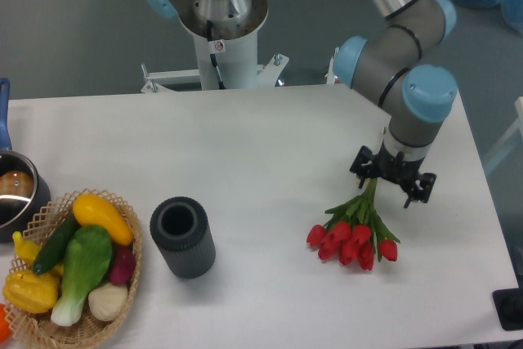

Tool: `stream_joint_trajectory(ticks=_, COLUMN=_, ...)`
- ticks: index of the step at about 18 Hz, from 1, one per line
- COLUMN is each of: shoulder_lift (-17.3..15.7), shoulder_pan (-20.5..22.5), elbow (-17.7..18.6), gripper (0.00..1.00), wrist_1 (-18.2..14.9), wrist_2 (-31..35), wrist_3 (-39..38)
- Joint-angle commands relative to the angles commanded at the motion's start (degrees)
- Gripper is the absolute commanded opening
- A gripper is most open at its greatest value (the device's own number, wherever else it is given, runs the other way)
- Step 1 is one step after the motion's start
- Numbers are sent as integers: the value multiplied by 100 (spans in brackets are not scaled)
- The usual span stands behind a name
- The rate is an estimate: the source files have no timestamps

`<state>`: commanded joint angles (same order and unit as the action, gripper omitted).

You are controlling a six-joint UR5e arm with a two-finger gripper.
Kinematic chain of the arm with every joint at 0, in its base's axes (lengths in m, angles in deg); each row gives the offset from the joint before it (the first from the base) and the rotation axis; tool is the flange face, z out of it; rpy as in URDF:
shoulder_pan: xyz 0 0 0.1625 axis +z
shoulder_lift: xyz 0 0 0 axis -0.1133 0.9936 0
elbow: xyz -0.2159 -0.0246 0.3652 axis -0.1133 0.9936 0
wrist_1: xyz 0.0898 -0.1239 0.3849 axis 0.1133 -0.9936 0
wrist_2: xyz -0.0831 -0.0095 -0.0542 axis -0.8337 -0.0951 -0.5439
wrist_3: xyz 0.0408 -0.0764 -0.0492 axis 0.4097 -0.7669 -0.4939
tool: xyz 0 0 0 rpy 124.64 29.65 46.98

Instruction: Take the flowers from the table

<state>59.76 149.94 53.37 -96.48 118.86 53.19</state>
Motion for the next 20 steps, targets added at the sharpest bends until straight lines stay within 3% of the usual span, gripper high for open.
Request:
stream_joint_trajectory(ticks=5, shoulder_lift=35, shoulder_pan=-114, elbow=97, gripper=99, wrist_1=17, wrist_2=-124, wrist_3=-9)
stream_joint_trajectory(ticks=7, shoulder_lift=88, shoulder_pan=-114, elbow=9, gripper=80, wrist_1=35, wrist_2=-194, wrist_3=0)
stream_joint_trajectory(ticks=11, shoulder_lift=97, shoulder_pan=-114, elbow=-44, gripper=19, wrist_1=35, wrist_2=-185, wrist_3=-9)
stream_joint_trajectory(ticks=13, shoulder_lift=97, shoulder_pan=-114, elbow=-52, gripper=4, wrist_1=70, wrist_2=-194, wrist_3=-44)
stream_joint_trajectory(ticks=14, shoulder_lift=88, shoulder_pan=-114, elbow=-53, gripper=0, wrist_1=70, wrist_2=-194, wrist_3=-96)
stream_joint_trajectory(ticks=20, shoulder_lift=88, shoulder_pan=-123, elbow=-228, gripper=0, wrist_1=79, wrist_2=-185, wrist_3=-123)
